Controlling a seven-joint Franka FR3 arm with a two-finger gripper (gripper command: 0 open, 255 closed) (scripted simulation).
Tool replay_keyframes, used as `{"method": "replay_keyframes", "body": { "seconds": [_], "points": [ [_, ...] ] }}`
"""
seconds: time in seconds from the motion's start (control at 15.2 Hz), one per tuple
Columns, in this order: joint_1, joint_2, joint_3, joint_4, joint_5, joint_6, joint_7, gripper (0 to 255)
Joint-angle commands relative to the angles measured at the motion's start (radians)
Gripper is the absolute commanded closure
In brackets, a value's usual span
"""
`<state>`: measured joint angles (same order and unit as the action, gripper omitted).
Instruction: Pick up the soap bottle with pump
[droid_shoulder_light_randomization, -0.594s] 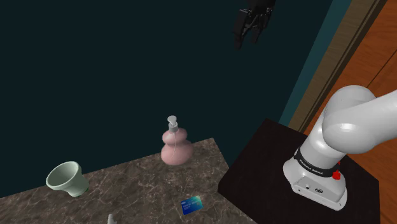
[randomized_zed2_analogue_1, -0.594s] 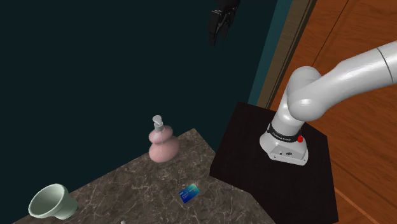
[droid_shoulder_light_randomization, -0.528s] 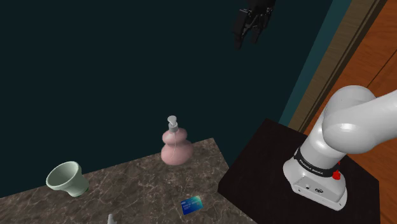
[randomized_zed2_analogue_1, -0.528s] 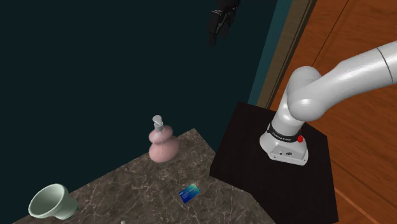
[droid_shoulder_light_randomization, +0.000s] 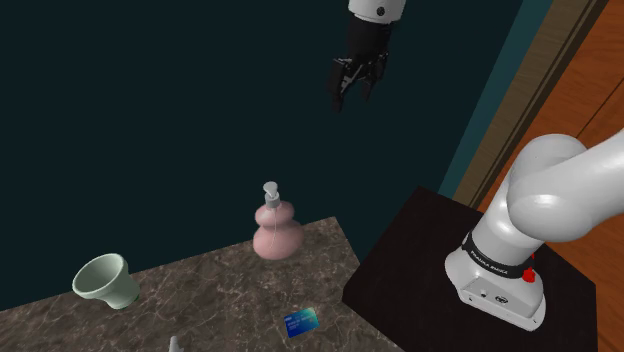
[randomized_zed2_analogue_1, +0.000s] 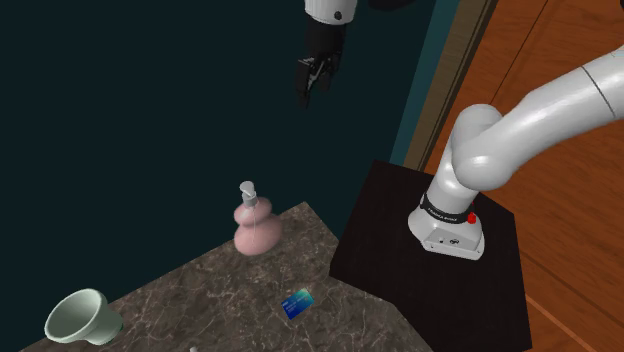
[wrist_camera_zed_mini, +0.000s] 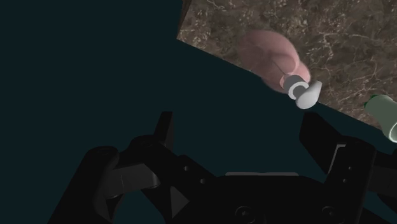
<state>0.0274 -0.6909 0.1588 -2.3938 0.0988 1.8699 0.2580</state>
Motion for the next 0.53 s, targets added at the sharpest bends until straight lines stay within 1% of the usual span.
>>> {"method": "replay_keyframes", "body": {
  "seconds": [0.0,0.26,0.46],
  "points": [
    [0.005,0.035,0.033,-0.024,0.01,0.061,0.034,0],
    [0.009,0.141,0.1,-0.033,0.017,0.176,0.103,0],
    [0.006,0.233,0.152,-0.025,0.01,0.26,0.16,0]
  ]
}}
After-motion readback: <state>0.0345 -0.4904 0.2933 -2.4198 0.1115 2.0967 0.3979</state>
